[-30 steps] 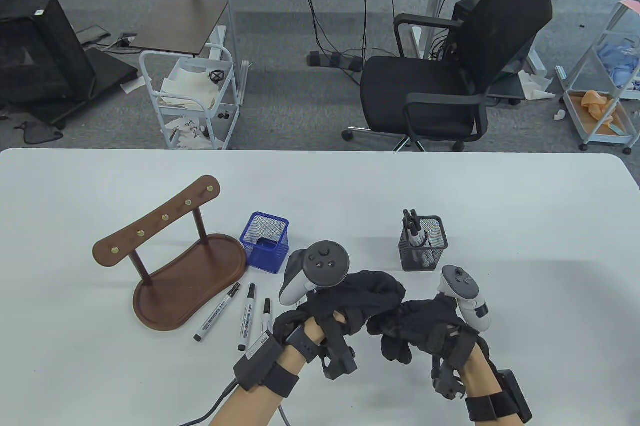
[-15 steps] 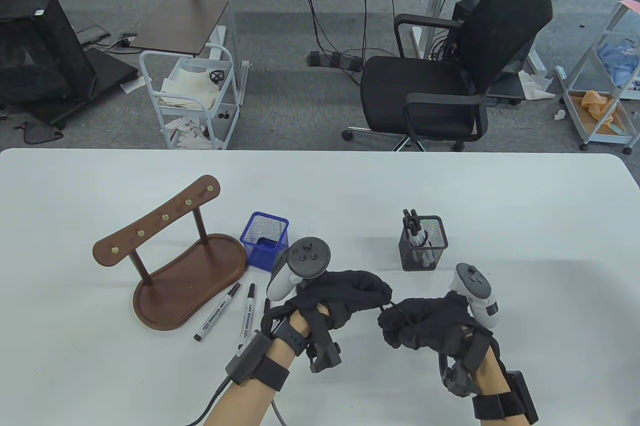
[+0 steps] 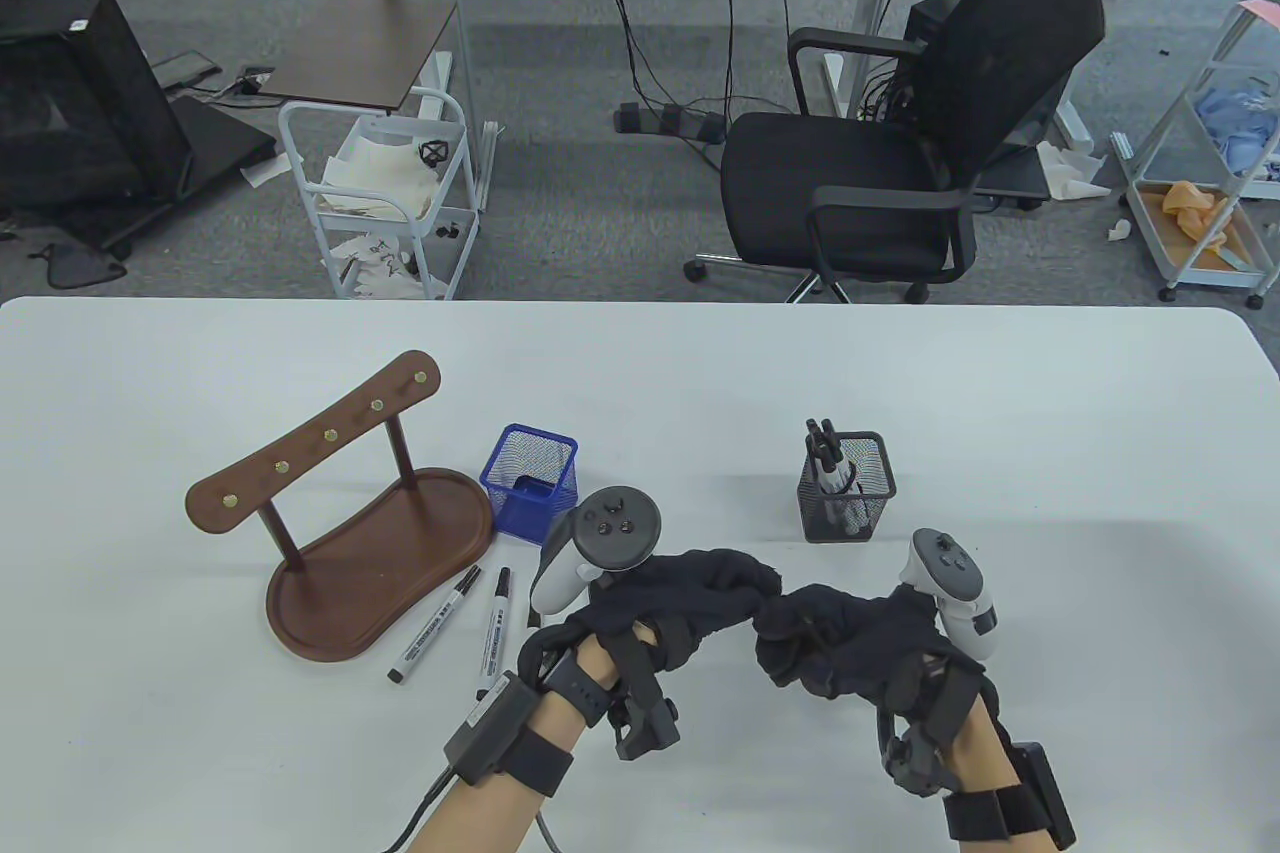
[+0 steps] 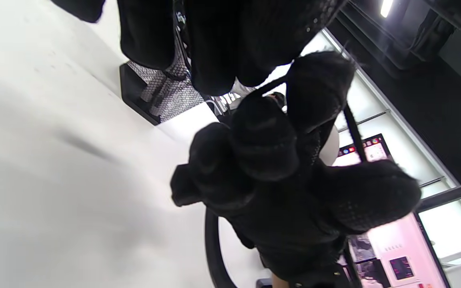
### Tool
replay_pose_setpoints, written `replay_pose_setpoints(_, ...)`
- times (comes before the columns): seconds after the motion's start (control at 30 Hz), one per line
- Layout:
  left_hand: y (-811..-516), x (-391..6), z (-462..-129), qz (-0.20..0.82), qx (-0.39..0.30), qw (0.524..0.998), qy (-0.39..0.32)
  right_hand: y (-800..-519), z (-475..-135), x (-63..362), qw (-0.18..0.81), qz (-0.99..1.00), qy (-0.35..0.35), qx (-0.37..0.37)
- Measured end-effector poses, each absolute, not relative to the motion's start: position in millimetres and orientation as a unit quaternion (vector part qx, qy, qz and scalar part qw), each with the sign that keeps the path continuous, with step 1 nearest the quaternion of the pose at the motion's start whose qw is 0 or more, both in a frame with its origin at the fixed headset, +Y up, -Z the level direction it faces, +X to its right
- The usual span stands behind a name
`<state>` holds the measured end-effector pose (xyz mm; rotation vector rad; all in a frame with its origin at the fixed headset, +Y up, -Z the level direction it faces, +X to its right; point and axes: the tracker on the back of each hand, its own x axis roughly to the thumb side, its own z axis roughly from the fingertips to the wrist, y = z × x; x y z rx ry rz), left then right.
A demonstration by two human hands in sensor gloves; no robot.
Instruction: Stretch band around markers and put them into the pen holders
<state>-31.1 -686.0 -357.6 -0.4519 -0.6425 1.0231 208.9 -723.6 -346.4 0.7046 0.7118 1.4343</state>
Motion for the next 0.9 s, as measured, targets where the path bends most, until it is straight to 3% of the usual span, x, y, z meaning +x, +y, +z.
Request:
replay_pose_setpoints(0.53, -679.1, -59.1, -336.7, 0.378, -0.172, 0.871, -0.262, -726.2, -348.1, 215.9, 0.619, 0.671, 0.304, 0.271)
replay_pose_setpoints(0.9, -682.7, -121.0, -332.0, 0.348, -0.159, 0.902, -0.199, -728.1, -349.3, 218.7, 0.604, 0.691, 0.305, 0.254)
